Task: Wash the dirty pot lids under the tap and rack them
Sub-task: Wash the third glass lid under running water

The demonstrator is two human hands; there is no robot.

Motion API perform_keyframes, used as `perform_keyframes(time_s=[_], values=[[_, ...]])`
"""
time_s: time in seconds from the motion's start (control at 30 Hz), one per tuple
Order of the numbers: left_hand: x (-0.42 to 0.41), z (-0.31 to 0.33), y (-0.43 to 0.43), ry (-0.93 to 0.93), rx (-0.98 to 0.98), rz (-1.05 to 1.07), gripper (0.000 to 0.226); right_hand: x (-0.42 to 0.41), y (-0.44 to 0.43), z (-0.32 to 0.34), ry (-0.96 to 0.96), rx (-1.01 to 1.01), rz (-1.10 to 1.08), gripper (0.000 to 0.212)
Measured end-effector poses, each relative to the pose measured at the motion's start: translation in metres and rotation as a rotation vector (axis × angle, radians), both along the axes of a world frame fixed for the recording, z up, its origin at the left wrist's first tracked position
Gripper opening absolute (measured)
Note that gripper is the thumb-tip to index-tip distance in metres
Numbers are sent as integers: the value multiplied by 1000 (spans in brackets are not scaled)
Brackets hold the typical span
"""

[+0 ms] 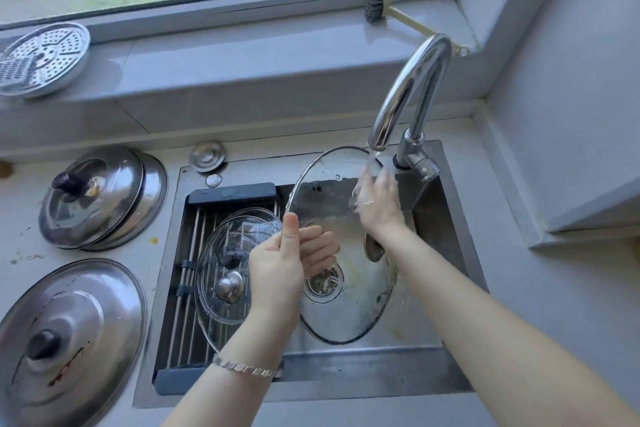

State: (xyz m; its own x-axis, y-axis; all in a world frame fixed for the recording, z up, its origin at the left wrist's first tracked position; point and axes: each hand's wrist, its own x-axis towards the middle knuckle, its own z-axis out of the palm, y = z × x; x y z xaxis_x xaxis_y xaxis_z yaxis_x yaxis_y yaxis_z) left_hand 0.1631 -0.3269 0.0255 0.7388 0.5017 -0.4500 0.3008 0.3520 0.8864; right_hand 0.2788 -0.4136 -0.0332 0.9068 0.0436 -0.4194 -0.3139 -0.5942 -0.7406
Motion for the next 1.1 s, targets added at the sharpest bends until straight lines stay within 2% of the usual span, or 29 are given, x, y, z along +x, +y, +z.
perform_keyframes(time_s=[0.07, 0.1, 0.17, 0.23, 0.33, 0.4, 0.5, 0.6, 0.73, 0.8, 0.97, 1.1], values=[[-2, 4, 0, -33, 23, 18, 42, 10, -18, -12, 323, 149, -221, 69], [-2, 6, 1, -44, 21, 36, 42, 7, -26, -19, 436, 223, -256, 69], [0, 6, 4, -56, -6, 68, 43, -1, -33, -32, 500, 271, -267, 71], [2, 5, 6, -54, -26, 76, 43, 2, -32, -32, 462, 195, -295, 75], [3, 4, 2, -69, -18, 54, 42, 16, -18, -5, 306, 102, -218, 80], [6, 4, -5, -60, -15, 56, 41, 10, -2, 15, 35, 49, -78, 70], [14, 1, -10, -14, -19, 119, 44, -26, 27, 35, -410, -112, 242, 68], [21, -3, -4, 20, -82, 214, 42, -61, 35, 31, -726, -77, 486, 57], [18, -9, 11, 20, -214, 221, 45, -83, 2, 4, -896, -120, 740, 51], [14, -11, 16, 20, -226, 215, 47, -83, -11, -5, -908, -140, 824, 53], [11, -10, 2, 54, -196, 215, 46, -46, 19, 25, -646, -150, 682, 75], [14, -8, 7, 35, -193, 270, 41, -63, 25, 27, -772, -130, 802, 58]])
